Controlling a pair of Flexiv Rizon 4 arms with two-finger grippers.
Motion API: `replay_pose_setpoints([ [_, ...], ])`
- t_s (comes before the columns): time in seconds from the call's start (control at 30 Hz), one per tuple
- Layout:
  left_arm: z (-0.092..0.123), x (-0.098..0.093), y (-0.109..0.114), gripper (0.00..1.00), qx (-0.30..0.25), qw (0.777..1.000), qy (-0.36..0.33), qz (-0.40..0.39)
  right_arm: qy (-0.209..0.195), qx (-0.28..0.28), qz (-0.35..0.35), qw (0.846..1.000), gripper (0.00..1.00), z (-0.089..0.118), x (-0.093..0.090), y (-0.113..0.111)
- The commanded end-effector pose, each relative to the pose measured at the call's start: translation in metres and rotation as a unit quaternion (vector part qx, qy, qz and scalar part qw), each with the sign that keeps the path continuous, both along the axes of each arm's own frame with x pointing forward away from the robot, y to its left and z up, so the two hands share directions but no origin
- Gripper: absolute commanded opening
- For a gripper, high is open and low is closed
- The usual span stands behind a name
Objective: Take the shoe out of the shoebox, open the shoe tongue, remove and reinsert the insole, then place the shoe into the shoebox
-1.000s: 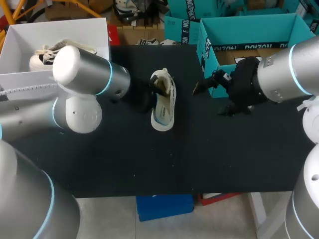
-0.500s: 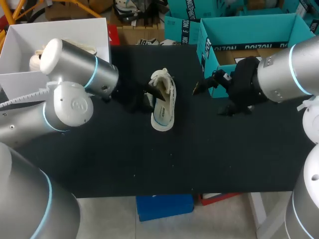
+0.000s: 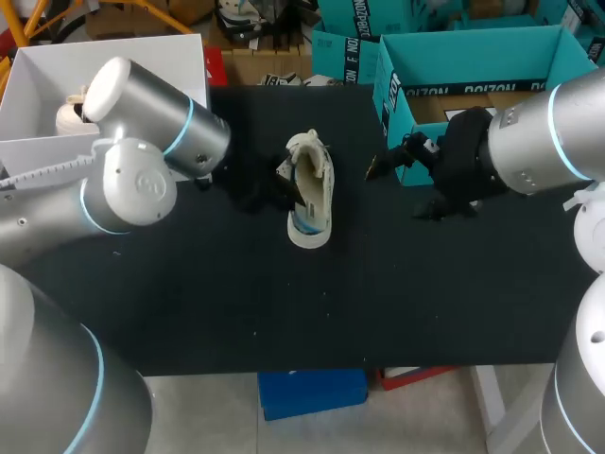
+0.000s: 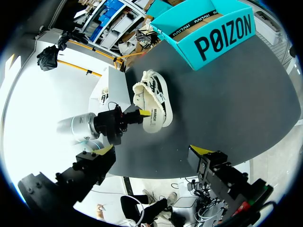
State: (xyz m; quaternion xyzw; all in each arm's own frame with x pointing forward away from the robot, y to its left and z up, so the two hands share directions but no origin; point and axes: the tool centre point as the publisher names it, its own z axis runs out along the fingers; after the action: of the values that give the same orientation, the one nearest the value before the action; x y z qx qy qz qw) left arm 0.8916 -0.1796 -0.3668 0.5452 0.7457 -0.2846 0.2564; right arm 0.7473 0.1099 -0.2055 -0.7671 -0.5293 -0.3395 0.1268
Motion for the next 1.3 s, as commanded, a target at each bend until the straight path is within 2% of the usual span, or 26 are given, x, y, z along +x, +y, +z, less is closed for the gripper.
replay_pose_setpoints([
  [0.03, 0.001, 0.0, -0.001, 0.0, 0.0, 1.0, -0.001, 0.0, 0.0, -0.001, -0.001, 1.0, 1.0, 0.0, 0.0, 0.001],
  [0.6, 0.004, -0.007, -0.007, 0.0, -0.015, 1.0, 0.004, -0.013, 0.0, -0.001, -0.001, 1.0, 1.0, 0.0, 0.0, 0.001],
  [1.3, -0.002, 0.014, -0.002, 0.0, 0.012, 0.998, -0.054, 0.021, 0.0, -0.001, -0.001, 1.0, 1.0, 0.0, 0.0, 0.001],
])
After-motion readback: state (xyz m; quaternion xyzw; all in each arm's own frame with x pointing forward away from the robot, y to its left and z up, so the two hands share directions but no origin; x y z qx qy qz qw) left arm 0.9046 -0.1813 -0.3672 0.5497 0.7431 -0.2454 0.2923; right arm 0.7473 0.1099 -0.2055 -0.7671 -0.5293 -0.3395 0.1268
